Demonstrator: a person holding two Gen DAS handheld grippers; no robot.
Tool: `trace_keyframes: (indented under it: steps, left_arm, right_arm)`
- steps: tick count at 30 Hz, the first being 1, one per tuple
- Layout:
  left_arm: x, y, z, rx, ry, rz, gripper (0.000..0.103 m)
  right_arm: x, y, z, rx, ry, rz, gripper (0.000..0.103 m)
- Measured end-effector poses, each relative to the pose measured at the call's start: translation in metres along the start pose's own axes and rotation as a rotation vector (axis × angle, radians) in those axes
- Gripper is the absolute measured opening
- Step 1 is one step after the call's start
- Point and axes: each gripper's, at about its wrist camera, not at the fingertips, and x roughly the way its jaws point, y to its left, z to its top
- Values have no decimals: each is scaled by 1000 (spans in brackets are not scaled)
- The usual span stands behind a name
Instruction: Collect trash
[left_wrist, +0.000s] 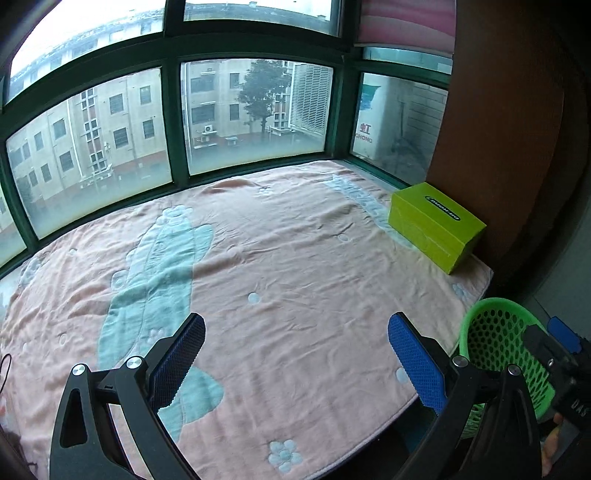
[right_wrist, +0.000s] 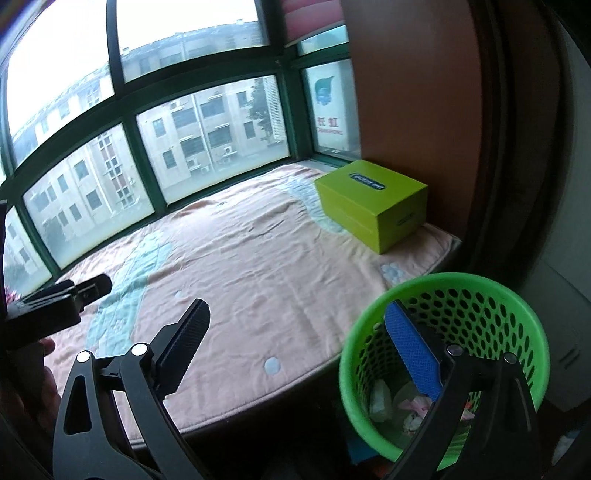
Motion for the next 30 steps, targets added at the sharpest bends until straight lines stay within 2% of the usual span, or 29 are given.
trace_keyframes:
  steps: [9, 30]
  left_arm:
    - [-6, 5, -8, -3, -8, 23, 96]
    - [-16, 17, -19, 8, -14, 66, 96]
  right_arm:
    - [-1, 13, -4, -41, -4, -12, 96]
    - [3, 22, -3, -50, 6, -4, 97]
